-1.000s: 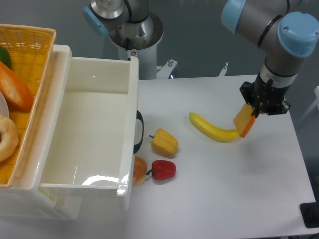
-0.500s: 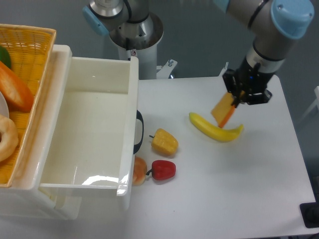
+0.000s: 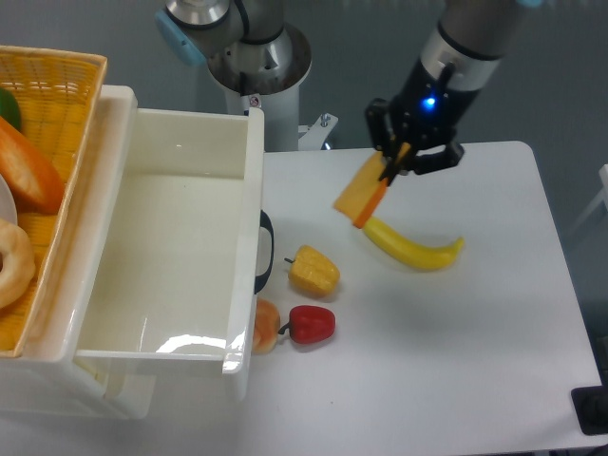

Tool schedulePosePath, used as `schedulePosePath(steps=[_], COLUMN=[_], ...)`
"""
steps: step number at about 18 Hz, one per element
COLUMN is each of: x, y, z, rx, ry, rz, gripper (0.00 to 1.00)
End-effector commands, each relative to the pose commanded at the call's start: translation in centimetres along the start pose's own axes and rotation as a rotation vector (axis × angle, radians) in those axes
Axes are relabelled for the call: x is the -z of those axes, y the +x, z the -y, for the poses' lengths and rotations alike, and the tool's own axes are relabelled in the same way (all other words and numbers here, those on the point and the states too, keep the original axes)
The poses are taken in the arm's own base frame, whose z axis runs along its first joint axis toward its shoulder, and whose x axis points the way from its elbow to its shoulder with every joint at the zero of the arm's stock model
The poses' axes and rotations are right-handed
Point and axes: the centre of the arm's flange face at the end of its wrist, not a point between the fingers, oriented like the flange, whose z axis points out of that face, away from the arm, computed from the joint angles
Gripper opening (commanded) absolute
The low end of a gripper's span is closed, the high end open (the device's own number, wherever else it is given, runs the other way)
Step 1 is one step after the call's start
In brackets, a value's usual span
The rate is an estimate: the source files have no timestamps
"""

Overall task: Place the bread slice in the upper white drawer
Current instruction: 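Carry the bread slice toward the open white drawer, then lower the bread slice into the drawer and open the gripper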

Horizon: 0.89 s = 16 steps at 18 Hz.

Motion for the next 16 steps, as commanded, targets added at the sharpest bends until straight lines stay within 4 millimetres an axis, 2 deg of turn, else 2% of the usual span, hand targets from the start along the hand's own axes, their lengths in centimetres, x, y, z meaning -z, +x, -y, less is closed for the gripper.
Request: schedulePosePath(steps=[10,13,16], x=[1.0,0.0,-1.9], y=[3.4,4.7,5.8], z=[2.2,3.9,5.0], rx=[0.126,0.127,0.109], ry=[0.172,0.190,0.203], rz=[-0.097,-0.097,-0.078], gripper=[0.00,0.00,0.00])
